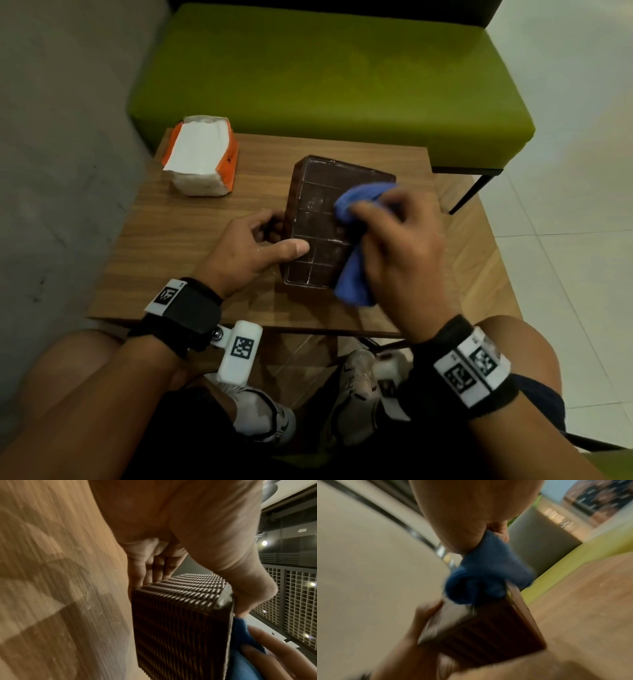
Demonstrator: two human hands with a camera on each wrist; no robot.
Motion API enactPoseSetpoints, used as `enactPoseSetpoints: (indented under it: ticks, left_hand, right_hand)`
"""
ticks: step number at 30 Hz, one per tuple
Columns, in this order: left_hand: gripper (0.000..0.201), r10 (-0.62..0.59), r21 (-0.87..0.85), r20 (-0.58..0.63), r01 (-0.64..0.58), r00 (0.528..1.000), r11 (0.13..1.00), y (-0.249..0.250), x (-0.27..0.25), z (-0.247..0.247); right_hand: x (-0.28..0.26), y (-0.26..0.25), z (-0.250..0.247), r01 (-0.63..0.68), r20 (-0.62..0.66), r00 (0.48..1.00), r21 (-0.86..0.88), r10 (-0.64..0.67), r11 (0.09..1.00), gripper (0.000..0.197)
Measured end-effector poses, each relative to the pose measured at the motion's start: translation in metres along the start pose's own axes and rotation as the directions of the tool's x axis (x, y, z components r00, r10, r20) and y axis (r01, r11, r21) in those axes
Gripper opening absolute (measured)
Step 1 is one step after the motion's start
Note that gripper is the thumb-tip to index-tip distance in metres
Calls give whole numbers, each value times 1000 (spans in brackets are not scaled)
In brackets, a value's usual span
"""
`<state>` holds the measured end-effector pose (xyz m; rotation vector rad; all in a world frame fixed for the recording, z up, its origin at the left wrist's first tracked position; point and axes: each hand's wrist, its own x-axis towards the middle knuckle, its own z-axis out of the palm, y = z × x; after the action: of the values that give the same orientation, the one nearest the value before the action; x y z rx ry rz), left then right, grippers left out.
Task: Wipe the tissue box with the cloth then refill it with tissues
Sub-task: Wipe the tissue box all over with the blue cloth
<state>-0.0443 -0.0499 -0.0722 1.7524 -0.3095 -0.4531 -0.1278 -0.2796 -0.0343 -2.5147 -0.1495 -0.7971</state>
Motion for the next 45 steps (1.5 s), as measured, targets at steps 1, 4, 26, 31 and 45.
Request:
enactPoseSetpoints:
  ticks: [1,4,26,31,45]
  left_hand:
    - [64,1,-1,-1,-1,1000,1000,-1,-1,1]
    - [67,2,1,11,-2,1000,1000,2,0,6]
    - [63,-8,39,17,7,1000,999,0,-16,10]
    - [57,9,65,1,-9,1000,998,5,-13,11]
    - [69,-5,9,-6,5,1000,1000,4,-14,10]
  right_hand:
    - [7,2,-2,-88,-78,993,38,91,995,27]
    - [1,-25,4,-31,-4,1000,12,31,999,27]
    - [13,-29,5,32,0,999,25,-32,999,25]
    - [12,-49,3,113,87,989,65,-118,992,28]
    - [26,-29,-2,-38,-78,996,41,41,998,28]
